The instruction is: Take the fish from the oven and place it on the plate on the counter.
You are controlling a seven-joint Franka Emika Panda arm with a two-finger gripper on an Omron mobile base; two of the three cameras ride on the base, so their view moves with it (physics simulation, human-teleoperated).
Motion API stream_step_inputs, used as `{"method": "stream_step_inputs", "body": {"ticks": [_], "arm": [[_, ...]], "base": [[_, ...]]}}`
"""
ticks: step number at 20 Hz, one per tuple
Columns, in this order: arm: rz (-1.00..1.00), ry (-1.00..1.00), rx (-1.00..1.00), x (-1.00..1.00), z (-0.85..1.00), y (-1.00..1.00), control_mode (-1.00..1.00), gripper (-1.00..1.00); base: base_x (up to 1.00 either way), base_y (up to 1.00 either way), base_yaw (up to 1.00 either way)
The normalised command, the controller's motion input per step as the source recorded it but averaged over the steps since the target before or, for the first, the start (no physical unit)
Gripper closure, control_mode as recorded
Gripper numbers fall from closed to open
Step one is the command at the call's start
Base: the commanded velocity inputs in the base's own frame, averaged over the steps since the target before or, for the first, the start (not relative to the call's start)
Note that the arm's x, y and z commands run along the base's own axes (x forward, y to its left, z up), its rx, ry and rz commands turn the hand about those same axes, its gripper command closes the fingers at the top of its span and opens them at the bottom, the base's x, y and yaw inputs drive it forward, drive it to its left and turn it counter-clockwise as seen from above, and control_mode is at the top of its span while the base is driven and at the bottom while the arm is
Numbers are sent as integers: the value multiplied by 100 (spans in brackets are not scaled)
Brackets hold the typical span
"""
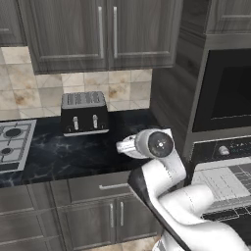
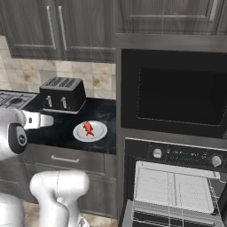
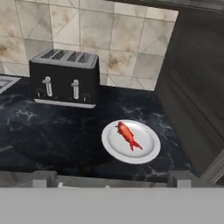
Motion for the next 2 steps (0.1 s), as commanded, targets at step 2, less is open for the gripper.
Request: {"method": "stream_step_inputs", "body": {"ticks": [2], "arm": [[-4, -34, 16, -81, 83, -32, -100, -100]], "base": [[0, 0, 0]]}}
